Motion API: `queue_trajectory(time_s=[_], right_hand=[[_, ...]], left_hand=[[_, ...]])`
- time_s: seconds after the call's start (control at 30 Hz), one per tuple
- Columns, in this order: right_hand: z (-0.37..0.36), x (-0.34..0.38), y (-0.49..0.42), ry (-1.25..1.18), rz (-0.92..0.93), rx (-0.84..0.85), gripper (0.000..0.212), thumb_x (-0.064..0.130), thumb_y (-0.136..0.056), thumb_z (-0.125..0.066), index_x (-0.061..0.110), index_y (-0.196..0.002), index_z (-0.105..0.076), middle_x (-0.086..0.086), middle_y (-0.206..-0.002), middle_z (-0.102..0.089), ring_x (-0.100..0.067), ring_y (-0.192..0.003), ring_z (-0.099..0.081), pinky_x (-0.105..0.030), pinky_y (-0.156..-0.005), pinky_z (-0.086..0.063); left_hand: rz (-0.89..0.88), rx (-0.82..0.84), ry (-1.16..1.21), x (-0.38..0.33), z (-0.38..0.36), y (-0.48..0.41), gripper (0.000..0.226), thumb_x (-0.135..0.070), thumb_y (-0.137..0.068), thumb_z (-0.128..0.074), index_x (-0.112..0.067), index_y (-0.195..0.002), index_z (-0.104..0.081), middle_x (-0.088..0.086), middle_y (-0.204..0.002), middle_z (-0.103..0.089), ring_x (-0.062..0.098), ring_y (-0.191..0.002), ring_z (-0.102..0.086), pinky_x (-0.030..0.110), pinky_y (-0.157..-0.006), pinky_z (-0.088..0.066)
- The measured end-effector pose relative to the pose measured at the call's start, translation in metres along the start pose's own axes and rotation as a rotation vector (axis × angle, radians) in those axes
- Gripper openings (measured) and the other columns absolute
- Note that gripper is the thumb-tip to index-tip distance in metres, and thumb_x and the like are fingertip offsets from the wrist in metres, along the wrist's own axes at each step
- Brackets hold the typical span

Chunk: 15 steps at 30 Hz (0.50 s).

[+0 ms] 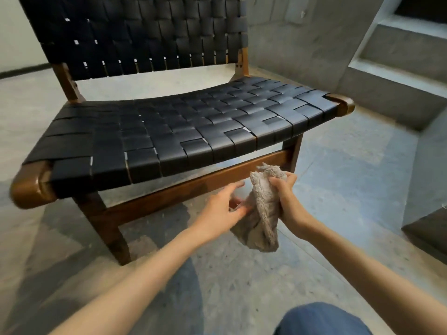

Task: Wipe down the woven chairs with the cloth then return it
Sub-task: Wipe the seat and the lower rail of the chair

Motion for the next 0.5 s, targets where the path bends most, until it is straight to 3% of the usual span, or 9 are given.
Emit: queue_trajectory(time_s=[0.1, 0.17, 0.27, 0.3, 0.4, 0.5], right_hand=[[-0.023, -0.005, 0.002, 0.205, -0.016, 0.14, 0.021, 0.041, -0.097, -0.047, 0.033, -0.104, -0.029, -0.001, -0.114, -0.041, -0.013, -0.107, -0.053, -0.029, -0.086, -0.052], [-0.031, -0.008, 0.003, 0.42, 0.078, 0.158, 0.022, 0.035, -0.094, -0.057, 0.03, -0.104, -0.039, 0.003, -0.114, -0.045, -0.012, -0.106, -0.053, -0.019, -0.079, -0.049], [-0.033, -0.008, 0.003, 0.736, 0.248, 0.05, 0.025, 0.026, -0.085, -0.07, 0.024, -0.099, -0.05, 0.009, -0.113, -0.049, -0.01, -0.104, -0.049, -0.022, -0.085, -0.045], [-0.036, -0.01, 0.002, 0.771, 0.247, 0.045, 0.026, 0.026, -0.082, -0.073, 0.025, -0.096, -0.051, 0.009, -0.107, -0.053, -0.011, -0.1, -0.053, -0.022, -0.08, -0.048], [-0.046, -0.02, -0.005, 0.863, 0.122, 0.09, 0.035, 0.022, -0.082, -0.072, 0.034, -0.091, -0.04, 0.014, -0.089, -0.054, -0.011, -0.082, -0.059, -0.016, -0.055, -0.049], [-0.062, -0.027, -0.013, 1.003, 0.056, 0.184, 0.052, 0.007, -0.081, -0.068, 0.036, -0.101, -0.03, 0.008, -0.092, -0.057, -0.013, -0.08, -0.06, -0.027, -0.064, -0.059]], left_hand=[[0.053, 0.004, 0.082, 0.025, 0.0, 0.008, 0.033, -0.027, -0.092, -0.058, -0.025, -0.125, -0.054, -0.008, -0.108, -0.063, 0.007, -0.099, -0.061, 0.017, -0.076, -0.05], [0.078, -0.053, 0.114, 0.041, 0.008, 0.018, 0.021, -0.026, -0.095, -0.054, -0.024, -0.116, -0.059, -0.012, -0.1, -0.061, 0.004, -0.097, -0.06, 0.008, -0.069, -0.045], [0.164, -0.188, 0.142, 0.072, 0.029, 0.043, 0.021, -0.029, -0.096, -0.053, -0.024, -0.116, -0.054, -0.01, -0.106, -0.056, -0.001, -0.092, -0.053, 0.007, -0.062, -0.04], [0.196, -0.233, 0.137, 0.082, 0.036, 0.052, 0.022, -0.03, -0.096, -0.052, -0.025, -0.118, -0.052, -0.009, -0.109, -0.054, -0.001, -0.092, -0.051, 0.008, -0.062, -0.038], [0.251, -0.338, 0.15, 0.107, 0.058, 0.075, 0.015, -0.029, -0.097, -0.05, -0.03, -0.112, -0.046, -0.009, -0.11, -0.051, 0.006, -0.099, -0.05, 0.013, -0.069, -0.037], [0.264, -0.337, 0.139, 0.124, 0.073, 0.089, 0.016, -0.028, -0.098, -0.048, -0.032, -0.111, -0.041, -0.01, -0.113, -0.047, 0.008, -0.107, -0.045, 0.025, -0.085, -0.036]])
Point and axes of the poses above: each hand's wrist, its own y-axis away from the middle knuckle, its own z-axis out of the back of the hand, x = y × z, the point moved 7 cm from there along -y, towards the middle knuckle
